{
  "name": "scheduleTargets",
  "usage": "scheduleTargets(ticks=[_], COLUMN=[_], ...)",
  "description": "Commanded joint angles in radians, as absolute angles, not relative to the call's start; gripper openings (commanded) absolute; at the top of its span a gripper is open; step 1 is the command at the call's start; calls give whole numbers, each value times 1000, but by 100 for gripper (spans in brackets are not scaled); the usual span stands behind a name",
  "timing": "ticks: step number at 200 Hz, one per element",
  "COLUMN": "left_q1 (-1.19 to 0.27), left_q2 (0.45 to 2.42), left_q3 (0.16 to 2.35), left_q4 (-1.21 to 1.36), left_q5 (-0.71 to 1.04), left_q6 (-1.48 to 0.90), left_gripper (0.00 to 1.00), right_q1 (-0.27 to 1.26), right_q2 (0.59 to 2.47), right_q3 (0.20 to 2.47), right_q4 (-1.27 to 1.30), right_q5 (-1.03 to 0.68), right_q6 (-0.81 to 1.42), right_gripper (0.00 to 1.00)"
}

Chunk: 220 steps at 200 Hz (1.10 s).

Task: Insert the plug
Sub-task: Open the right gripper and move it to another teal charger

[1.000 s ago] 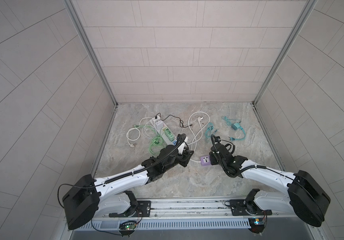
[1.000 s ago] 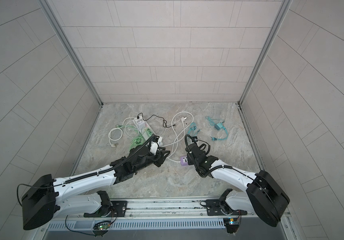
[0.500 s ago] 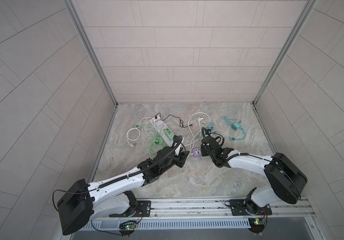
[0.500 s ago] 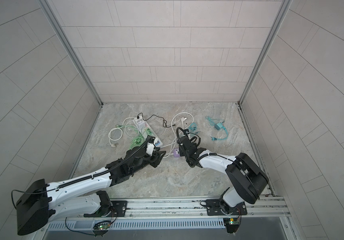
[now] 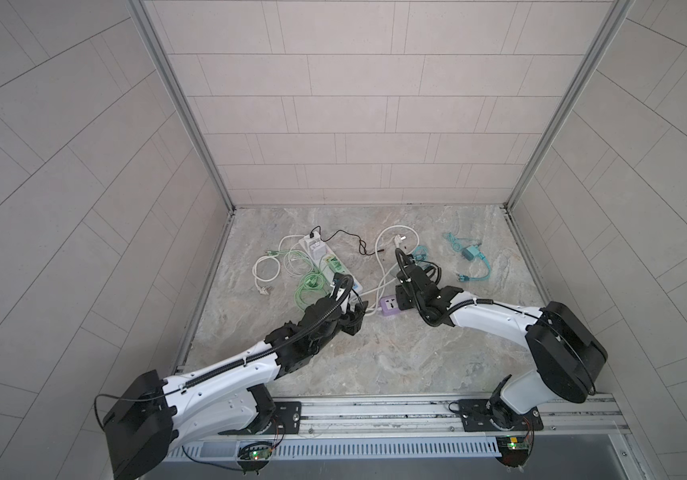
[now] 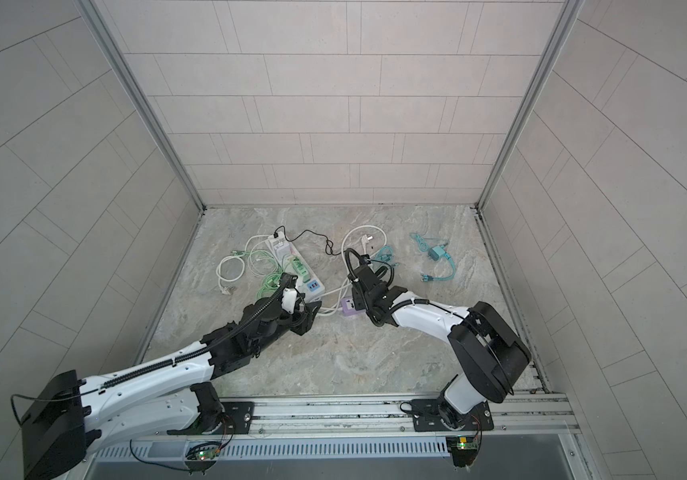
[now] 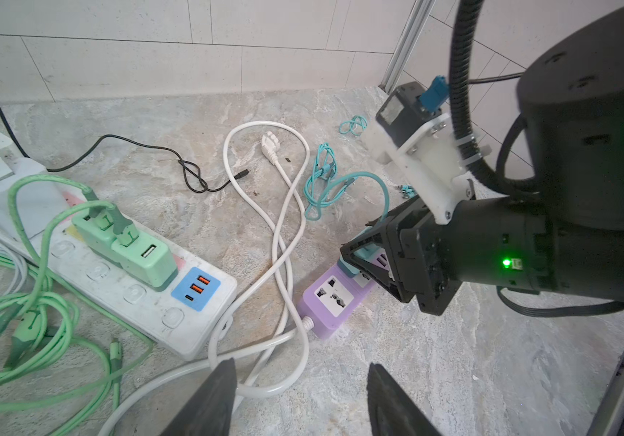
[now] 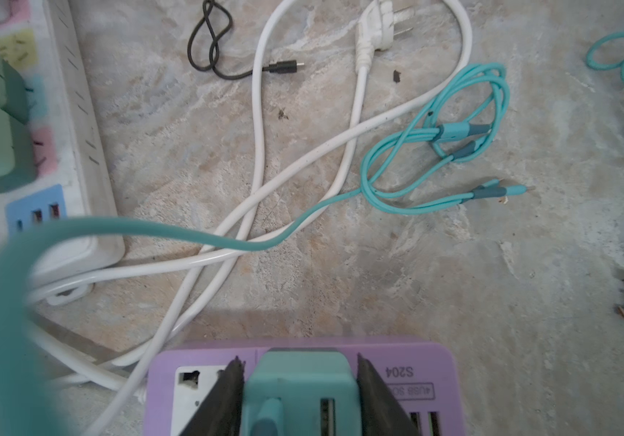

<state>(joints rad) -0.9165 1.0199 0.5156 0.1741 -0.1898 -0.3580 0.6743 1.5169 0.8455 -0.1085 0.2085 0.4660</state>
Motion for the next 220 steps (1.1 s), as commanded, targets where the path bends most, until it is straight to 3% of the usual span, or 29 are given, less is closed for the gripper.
scheduleTargets(ticks=[1, 31, 86, 120, 165, 179, 220], left_q1=[-911, -910, -910, -909, -907, -907, -905], left_q2=[1018, 1024, 1016, 1003, 977, 958, 877], left_q3=[517, 520, 520, 497, 469, 451, 387], left_q4=[186, 184, 169, 185, 157, 154, 162], left_q5=[-206, -200, -219, -237, -289, -303, -308], left_q6=[-348, -346, -342, -364, -405, -402, -403], left_gripper=[61, 63, 68, 76, 81, 88, 93], right_q1=[677, 677, 611, 375, 55, 8, -79], right_q2=[1463, 1424, 1189, 1129, 1404, 1529, 1850], right_q3=[851, 817, 747, 715, 890, 1009, 1366], right_q4=[-136, -145, -259, -309, -269, -311, -472], right_q5=[218, 221, 326, 281, 164, 132, 36], right_q6=[471, 485, 489, 549, 607, 615, 638], right_gripper=[56, 63, 65, 68, 68, 67, 64])
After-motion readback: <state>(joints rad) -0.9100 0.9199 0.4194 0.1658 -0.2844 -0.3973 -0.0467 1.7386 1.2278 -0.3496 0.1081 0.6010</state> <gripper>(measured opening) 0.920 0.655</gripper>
